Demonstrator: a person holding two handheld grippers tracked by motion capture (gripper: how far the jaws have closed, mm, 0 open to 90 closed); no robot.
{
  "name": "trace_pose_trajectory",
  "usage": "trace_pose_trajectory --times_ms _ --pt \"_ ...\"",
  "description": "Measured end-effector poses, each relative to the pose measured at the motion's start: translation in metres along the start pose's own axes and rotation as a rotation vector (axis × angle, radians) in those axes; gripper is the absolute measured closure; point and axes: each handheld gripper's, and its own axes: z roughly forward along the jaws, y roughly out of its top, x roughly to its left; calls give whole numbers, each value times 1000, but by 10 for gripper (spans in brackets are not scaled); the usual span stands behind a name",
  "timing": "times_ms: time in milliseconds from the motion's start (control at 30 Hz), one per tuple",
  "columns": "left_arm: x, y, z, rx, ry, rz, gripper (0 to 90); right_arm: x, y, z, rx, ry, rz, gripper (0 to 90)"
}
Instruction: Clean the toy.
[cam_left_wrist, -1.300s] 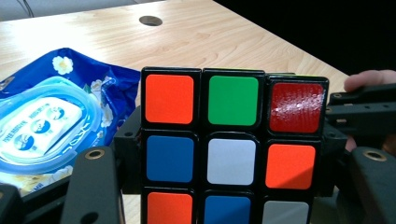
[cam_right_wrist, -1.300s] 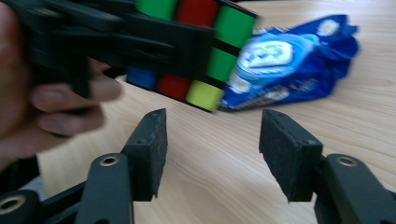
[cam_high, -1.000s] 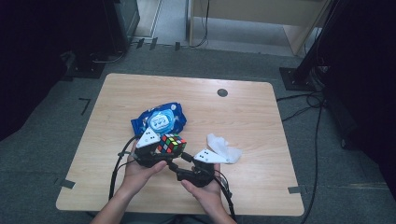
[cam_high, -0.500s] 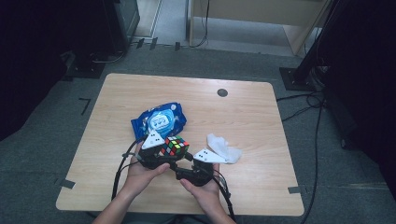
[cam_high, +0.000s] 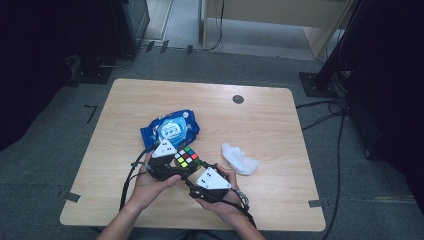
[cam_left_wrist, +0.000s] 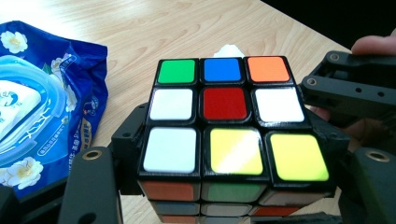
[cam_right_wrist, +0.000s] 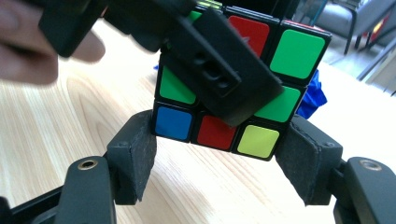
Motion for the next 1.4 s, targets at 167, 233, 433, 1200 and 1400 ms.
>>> trace_pose_trajectory --times_ms 167,233,433,1200,1400 --pt "-1 0 -1 -20 22 14 333 -1 -2 1 4 -7 -12 326" --pt "2 0 -4 -44 25 -7 333 -7 -13 8 79 12 13 391" --pt "3 0 -6 -58 -4 -8 333 -22 -22 12 92 99 318 741" --pt "-4 -3 0 -17 -53 63 331 -46 -16 -11 -31 100 527 900" --pt "-1 -3 -1 -22 -61 47 330 -43 -12 -15 -43 89 453 900"
